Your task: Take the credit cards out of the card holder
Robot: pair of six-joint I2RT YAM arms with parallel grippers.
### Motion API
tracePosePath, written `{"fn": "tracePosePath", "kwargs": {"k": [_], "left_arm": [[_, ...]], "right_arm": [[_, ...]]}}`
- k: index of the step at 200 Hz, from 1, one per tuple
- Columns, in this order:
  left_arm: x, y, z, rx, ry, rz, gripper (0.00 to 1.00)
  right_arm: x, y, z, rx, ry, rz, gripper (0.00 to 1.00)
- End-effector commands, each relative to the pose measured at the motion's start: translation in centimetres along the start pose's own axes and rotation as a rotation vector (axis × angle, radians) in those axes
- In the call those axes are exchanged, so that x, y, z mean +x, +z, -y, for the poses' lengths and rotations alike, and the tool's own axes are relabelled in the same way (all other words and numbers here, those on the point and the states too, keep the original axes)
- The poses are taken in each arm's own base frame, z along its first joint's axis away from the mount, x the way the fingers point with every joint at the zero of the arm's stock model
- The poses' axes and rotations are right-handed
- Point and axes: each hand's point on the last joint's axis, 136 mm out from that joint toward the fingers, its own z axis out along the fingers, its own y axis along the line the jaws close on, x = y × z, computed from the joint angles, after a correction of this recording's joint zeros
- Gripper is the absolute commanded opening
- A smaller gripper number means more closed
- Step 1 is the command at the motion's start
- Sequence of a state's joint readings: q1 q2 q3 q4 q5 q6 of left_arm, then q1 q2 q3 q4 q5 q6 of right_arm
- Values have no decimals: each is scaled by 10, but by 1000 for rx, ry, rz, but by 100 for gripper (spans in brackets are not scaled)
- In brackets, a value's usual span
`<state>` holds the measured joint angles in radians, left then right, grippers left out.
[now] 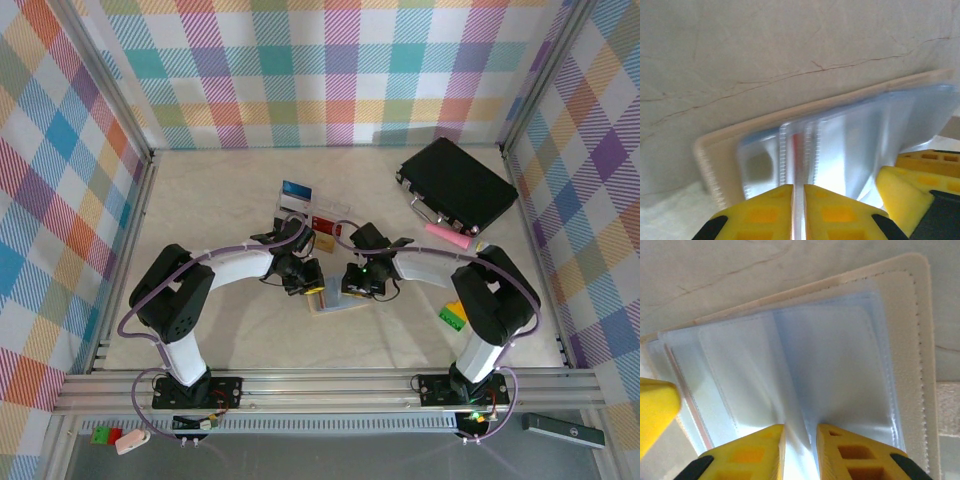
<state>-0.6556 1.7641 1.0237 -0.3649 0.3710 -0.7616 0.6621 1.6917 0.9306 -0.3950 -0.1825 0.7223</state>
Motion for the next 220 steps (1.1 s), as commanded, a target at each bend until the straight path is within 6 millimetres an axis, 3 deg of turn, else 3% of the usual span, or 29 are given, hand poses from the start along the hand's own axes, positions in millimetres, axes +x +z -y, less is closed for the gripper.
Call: {"fn": "tracePosePath", "kwargs": {"k": [1, 26, 49, 84, 110, 129, 169, 220], "left_arm": [[8, 3, -7, -38, 11, -17, 14], [7, 2, -4, -30, 17, -17, 14], [6, -4, 2, -11, 22, -10, 16], [1, -16, 3, -1, 6, 18, 22], [-6, -31, -6, 10, -37, 58, 28], [-12, -45, -18, 13, -78, 90, 33], [-21, -70, -53, 1, -179, 152, 44], [-20, -81, -74, 3, -240, 170, 52]], "right_arm": [[6, -13, 28, 138, 23, 32, 25], [0, -32, 43, 230, 54, 107, 26], [-7, -52, 44, 246, 56, 178, 27], [-11, -77, 31, 206, -21, 240, 29], [-8, -82, 14, 214, -140, 239, 32], [-1, -73, -6, 211, -235, 192, 36], [11, -33, -29, 270, -327, 61, 41], [13, 1, -29, 267, -303, -20, 49]]}}
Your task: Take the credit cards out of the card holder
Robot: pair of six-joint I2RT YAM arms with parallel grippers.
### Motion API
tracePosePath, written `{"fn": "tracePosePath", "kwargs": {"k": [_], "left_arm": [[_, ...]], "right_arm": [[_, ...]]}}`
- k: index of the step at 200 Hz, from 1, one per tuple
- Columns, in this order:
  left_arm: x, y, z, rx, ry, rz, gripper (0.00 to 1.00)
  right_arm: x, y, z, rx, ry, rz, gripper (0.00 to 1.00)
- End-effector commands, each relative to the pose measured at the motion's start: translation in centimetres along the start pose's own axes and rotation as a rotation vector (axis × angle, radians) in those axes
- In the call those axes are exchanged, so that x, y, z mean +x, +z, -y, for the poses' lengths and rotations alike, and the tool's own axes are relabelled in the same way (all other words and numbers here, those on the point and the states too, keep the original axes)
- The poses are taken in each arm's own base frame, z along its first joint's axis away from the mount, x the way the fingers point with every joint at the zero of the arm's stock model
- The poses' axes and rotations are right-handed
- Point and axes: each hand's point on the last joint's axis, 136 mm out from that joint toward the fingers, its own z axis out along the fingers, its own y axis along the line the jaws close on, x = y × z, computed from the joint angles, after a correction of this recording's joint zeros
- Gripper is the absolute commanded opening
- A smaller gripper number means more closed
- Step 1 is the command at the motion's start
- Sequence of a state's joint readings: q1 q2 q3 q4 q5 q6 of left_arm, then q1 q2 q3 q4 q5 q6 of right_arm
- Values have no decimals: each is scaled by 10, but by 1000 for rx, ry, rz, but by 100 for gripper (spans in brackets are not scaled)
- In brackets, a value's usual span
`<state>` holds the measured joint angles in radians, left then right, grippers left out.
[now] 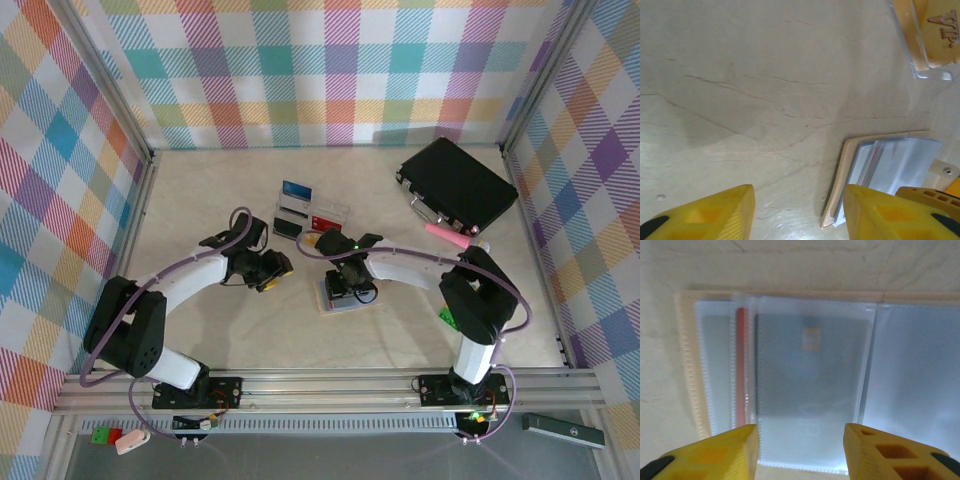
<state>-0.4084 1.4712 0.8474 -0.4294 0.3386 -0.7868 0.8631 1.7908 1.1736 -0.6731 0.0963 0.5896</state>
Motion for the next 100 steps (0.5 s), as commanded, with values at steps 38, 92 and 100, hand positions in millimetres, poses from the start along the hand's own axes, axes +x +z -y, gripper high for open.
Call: {"fn": "tracePosePath", "kwargs": {"k": [38, 92, 100], "left_arm": [[7, -1, -8, -8, -15, -28, 50], [8, 1, -1, 11, -1, -50, 46], [9, 1, 0, 12, 5, -53, 46]], "right_arm": [[11, 19, 1, 11, 1, -112, 49], [26, 36, 13, -30, 81, -177, 43], [27, 36, 14, -35, 87, -177, 40]]}}
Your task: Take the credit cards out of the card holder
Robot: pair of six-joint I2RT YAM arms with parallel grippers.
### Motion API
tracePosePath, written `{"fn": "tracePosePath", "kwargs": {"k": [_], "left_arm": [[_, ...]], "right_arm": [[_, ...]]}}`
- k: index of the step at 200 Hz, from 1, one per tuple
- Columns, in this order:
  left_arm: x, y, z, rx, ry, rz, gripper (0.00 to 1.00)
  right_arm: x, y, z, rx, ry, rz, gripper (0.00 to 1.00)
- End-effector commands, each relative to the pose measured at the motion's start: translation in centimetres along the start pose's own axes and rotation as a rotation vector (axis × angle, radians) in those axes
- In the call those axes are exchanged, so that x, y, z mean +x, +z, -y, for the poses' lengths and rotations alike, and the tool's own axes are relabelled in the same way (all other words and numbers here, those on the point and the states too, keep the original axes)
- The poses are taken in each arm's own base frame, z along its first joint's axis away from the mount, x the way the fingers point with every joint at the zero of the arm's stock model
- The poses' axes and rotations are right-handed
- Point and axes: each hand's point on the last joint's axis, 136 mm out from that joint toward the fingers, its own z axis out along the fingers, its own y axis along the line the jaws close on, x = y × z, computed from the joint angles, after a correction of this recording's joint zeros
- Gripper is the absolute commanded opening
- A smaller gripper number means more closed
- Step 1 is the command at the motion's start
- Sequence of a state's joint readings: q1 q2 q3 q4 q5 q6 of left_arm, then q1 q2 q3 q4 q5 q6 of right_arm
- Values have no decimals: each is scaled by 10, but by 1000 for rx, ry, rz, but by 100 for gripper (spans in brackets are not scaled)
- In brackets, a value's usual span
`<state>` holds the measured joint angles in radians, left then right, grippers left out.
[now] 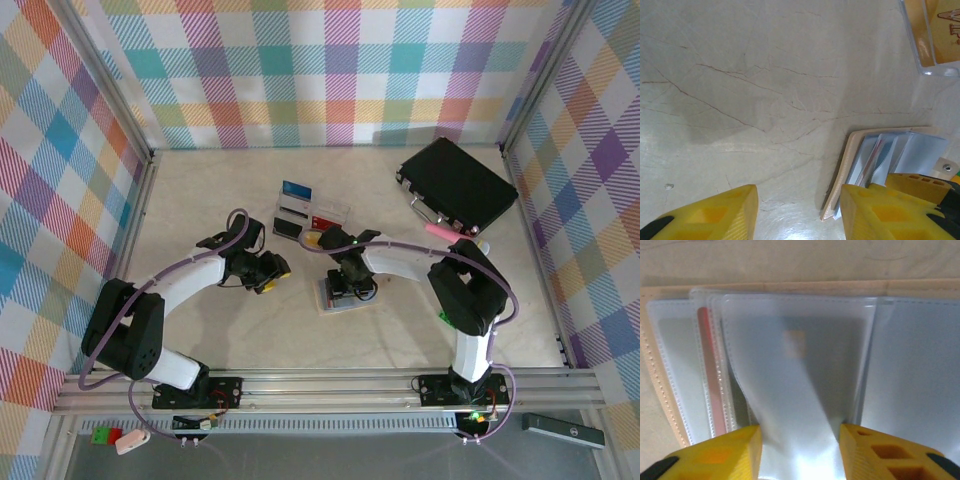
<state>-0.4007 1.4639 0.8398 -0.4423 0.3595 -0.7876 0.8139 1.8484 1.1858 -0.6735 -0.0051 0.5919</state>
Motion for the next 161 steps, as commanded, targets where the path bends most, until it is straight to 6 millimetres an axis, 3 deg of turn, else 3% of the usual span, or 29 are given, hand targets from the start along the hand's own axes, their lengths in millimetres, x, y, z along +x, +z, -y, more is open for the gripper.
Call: {"fn": "tracePosePath", "kwargs": {"k": [1, 43, 82, 117, 161], "left_arm": [[5, 2, 3, 8, 16, -35, 46], [13, 8, 17, 21, 51, -54, 42], [29, 18, 50, 97, 83, -100, 35], [41, 28, 81, 196, 96, -136, 25], [56, 44, 99, 224, 119, -184, 18]], "right_arm": [[21, 23, 14, 15, 37, -86, 40], [16, 18, 12, -47, 57, -48, 30], [6, 3, 7, -114, 72, 30, 22], [-2, -10, 3, -169, 89, 95, 18], [-2, -13, 6, -181, 109, 114, 16]]}}
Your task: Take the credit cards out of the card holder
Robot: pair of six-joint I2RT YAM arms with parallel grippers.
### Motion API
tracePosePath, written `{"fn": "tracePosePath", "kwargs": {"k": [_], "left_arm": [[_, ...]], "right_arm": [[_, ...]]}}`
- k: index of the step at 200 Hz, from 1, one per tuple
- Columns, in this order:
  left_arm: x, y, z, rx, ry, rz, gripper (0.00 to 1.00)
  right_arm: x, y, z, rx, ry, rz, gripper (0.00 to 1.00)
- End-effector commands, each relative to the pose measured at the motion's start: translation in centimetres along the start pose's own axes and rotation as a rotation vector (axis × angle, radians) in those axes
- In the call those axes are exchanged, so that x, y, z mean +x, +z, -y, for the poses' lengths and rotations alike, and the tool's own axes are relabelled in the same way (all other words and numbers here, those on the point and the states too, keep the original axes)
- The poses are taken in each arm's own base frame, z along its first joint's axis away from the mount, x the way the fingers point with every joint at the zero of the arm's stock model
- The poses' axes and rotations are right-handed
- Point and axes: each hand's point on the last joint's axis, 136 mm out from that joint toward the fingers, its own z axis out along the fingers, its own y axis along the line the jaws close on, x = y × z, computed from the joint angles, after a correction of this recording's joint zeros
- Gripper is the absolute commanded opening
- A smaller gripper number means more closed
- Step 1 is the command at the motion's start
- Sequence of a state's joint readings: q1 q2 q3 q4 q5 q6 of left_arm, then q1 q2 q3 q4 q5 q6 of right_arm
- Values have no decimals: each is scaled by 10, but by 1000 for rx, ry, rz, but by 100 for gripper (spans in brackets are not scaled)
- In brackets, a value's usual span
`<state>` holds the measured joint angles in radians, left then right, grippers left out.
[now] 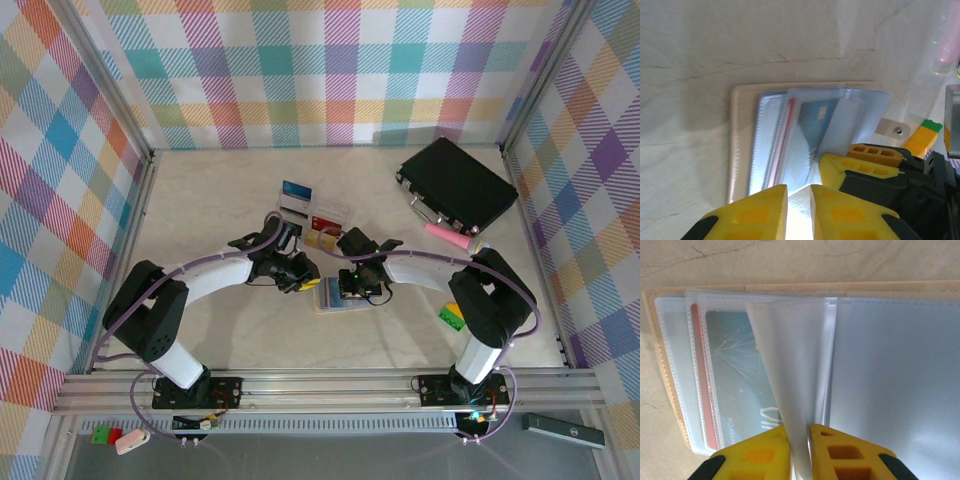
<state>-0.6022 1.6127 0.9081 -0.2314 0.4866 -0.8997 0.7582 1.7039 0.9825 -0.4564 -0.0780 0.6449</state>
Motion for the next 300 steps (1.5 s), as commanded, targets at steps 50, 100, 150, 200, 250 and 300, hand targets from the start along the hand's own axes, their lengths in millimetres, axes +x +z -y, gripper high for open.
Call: {"fn": "tracePosePath", "kwargs": {"k": [50, 100, 150, 200, 250, 300], "left_arm": [[10, 35, 17, 5, 17, -67, 16], [10, 50, -17, -114, -22, -78, 16], [10, 42, -14, -121, -4, -65, 16], [2, 17, 19, -92, 53, -23, 20], [0, 16, 4, -162, 68, -6, 17], [3, 34, -1, -152, 41, -44, 14]], "right_arm": [[-2, -9, 4, -34, 52, 44, 17], [-1, -16, 24, 42, 84, 71, 23], [-2, -38, 63, 171, 138, 134, 27], [-13, -76, 44, -3, 95, 252, 30], [-16, -70, -8, -348, 47, 175, 27], [-23, -40, -5, -421, 124, 86, 20]]}}
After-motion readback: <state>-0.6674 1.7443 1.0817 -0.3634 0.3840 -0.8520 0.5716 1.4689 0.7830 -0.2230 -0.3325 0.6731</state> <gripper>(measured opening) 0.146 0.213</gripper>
